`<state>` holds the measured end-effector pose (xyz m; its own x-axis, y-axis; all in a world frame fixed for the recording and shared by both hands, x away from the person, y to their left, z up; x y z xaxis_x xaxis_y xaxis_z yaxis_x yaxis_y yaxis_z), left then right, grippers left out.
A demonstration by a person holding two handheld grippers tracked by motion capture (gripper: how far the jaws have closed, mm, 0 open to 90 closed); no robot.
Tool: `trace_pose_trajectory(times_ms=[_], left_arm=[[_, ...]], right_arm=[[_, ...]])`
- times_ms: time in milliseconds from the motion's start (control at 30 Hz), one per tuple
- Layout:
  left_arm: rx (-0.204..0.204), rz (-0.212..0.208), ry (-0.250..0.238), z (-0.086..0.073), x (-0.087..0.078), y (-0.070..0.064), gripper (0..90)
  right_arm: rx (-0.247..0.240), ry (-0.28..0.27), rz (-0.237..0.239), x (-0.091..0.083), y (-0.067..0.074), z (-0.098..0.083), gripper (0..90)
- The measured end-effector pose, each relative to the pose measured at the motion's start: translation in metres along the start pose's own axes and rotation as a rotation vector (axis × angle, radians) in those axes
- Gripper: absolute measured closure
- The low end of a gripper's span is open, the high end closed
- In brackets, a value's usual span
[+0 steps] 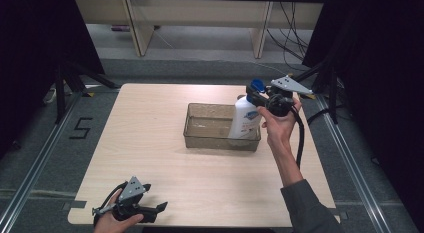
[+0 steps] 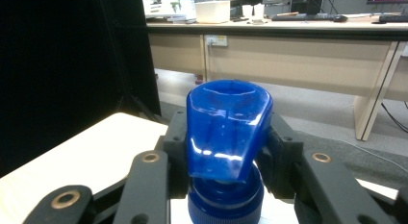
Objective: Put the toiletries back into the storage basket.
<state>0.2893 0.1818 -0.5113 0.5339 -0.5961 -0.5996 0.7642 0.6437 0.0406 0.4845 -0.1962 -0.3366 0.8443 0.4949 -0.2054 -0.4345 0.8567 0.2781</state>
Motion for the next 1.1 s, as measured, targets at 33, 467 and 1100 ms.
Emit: trace_pose_trajectory(times_ms=[33,467,1100], left_arm=[[-0.001,0.0,0.0,0.0,0.0,0.0,15.0],[0.004,0.001,0.001,0.0,-0.001,0.0,14.9],[0.015,-0.005,0.006,0.001,-0.002,0.0,14.9]], right_arm=[[0.0,0.007,0.005,0.0,0.0,-0.001,61.1],[0.002,0.007,-0.006,-0.001,-0.002,-0.009,61.0],[-0.024,-0.009,0.004,-0.004,0.007,-0.018,60.0]])
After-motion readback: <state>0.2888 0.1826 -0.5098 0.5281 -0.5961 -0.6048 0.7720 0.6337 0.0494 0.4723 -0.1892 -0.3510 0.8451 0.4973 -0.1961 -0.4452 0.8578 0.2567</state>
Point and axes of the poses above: each handheld gripper's, and its own axes: x roughly forward along the jaws, z roughly out of its top, y roughly to its left, the point moved 2 cm from there along x, roughly forward along the jaws, and after that the axes turned 12 degrees about x, right-handed, at the moved point
